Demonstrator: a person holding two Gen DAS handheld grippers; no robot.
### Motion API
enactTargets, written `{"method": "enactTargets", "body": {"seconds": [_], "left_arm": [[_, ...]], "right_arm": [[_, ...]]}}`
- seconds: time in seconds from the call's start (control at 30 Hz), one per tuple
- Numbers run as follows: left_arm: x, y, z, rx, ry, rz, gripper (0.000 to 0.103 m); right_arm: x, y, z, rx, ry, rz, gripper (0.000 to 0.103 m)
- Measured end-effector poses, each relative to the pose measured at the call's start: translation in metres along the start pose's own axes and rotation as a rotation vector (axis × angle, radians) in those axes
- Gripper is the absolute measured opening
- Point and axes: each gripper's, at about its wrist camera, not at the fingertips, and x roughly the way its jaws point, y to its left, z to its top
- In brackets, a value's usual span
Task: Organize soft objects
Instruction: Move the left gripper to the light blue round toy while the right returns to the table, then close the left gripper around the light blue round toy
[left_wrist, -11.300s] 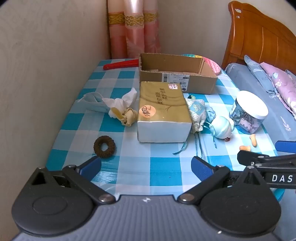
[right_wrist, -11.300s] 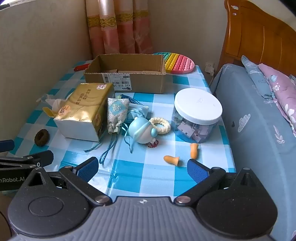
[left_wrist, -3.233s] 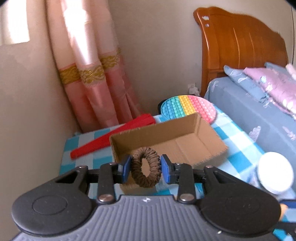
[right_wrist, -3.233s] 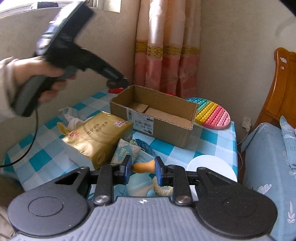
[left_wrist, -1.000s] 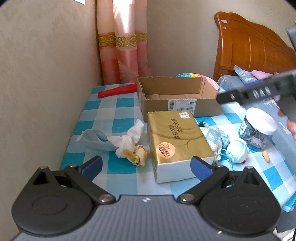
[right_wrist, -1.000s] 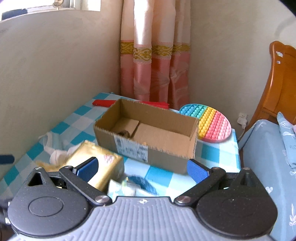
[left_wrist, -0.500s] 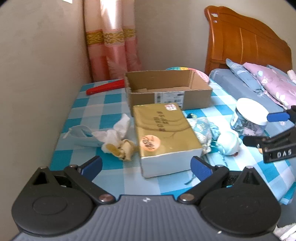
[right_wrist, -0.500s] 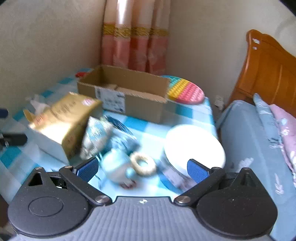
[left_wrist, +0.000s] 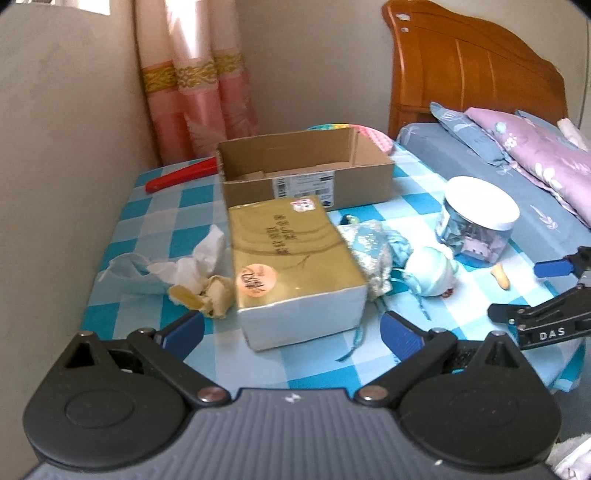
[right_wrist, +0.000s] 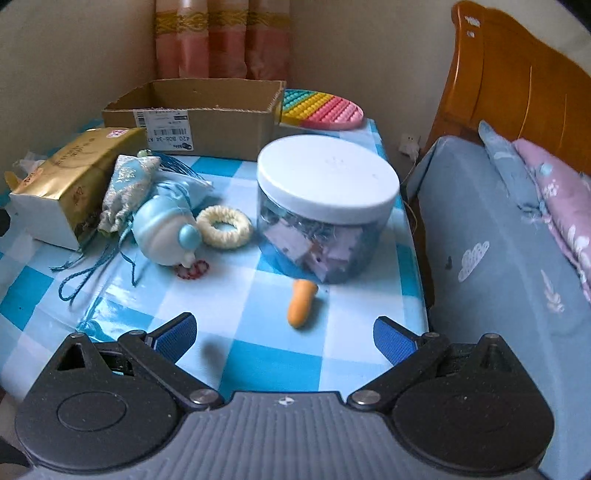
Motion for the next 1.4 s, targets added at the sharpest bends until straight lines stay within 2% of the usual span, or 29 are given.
{"method": "enactTargets", "body": {"seconds": [0.37,0.6,0.83,0.9,1.07,1.2,1.23,1.4], "left_arm": [[0.010,-0.041,0.022,0.081,0.007,-0.138,0.101],[0.028,-0.078,0.034,0.168,0.013,-0.152,0.101],[0.050,-0.107,0.037,0.252,0.010,-0.172,0.100],[0.056,-0.112,0.037,0.260,0.008,-0.177,0.097],[0.070,-0.118,0.037,0.258,0.029,-0.169,0.077],[0.076,-0.124,0.034,0.285,0.023,-0.137,0.074],[0.077,-0.126,0.034,0.288,0.024,-0.132,0.071],[0.085,-0.129,0.032,0.285,0.047,-0.129,0.065]], "right_arm": [[0.012,-0.006,-0.005,-0.042,-0.019,0.112,0.103],[0.012,-0.006,-0.006,-0.114,-0.037,0.202,0.103],[0.009,-0.010,-0.010,-0.138,-0.051,0.230,0.103],[0.009,-0.011,-0.011,-0.142,-0.056,0.235,0.103],[0.007,-0.013,-0.013,-0.150,-0.071,0.246,0.103],[0.007,-0.014,-0.015,-0.152,-0.076,0.250,0.103],[0.006,-0.014,-0.015,-0.153,-0.078,0.251,0.103],[0.006,-0.015,-0.016,-0.151,-0.082,0.252,0.103]]}}
